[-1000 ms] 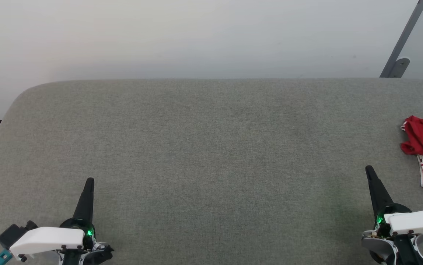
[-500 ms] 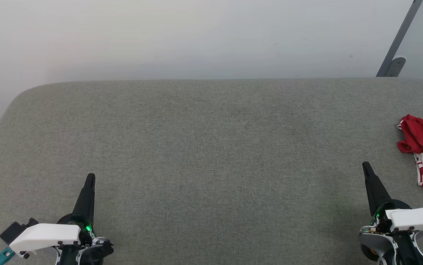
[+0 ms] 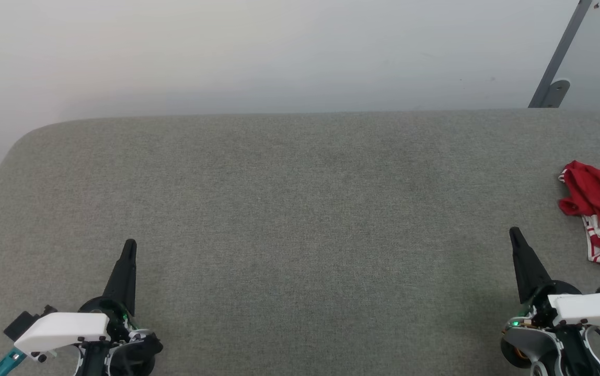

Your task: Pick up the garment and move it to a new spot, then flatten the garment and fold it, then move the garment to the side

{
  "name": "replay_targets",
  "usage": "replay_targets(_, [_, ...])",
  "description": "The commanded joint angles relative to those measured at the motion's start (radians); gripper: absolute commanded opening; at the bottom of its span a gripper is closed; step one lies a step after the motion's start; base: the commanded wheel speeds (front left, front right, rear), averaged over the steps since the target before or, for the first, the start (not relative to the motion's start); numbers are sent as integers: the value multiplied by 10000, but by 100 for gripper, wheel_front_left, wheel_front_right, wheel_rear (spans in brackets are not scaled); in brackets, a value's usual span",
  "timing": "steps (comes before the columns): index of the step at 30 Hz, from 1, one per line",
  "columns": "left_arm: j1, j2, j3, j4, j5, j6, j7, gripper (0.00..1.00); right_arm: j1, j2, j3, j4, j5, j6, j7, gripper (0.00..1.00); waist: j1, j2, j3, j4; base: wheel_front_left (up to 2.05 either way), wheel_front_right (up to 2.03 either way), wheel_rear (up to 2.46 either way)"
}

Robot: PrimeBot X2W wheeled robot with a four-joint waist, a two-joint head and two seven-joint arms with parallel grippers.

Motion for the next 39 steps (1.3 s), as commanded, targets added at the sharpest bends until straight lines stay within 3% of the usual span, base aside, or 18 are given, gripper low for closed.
replay_targets(1, [-154,-29,49,11,-136,18,64,0,-135,42,8,38,150,0,52,0,0,-1,-1,-9,0,0,0])
replay_targets(39, [-147,-67,99,7,-54,18,115,0,-105,35,6,31,128,0,49,0,0,-1,-1,-9,0,0,0])
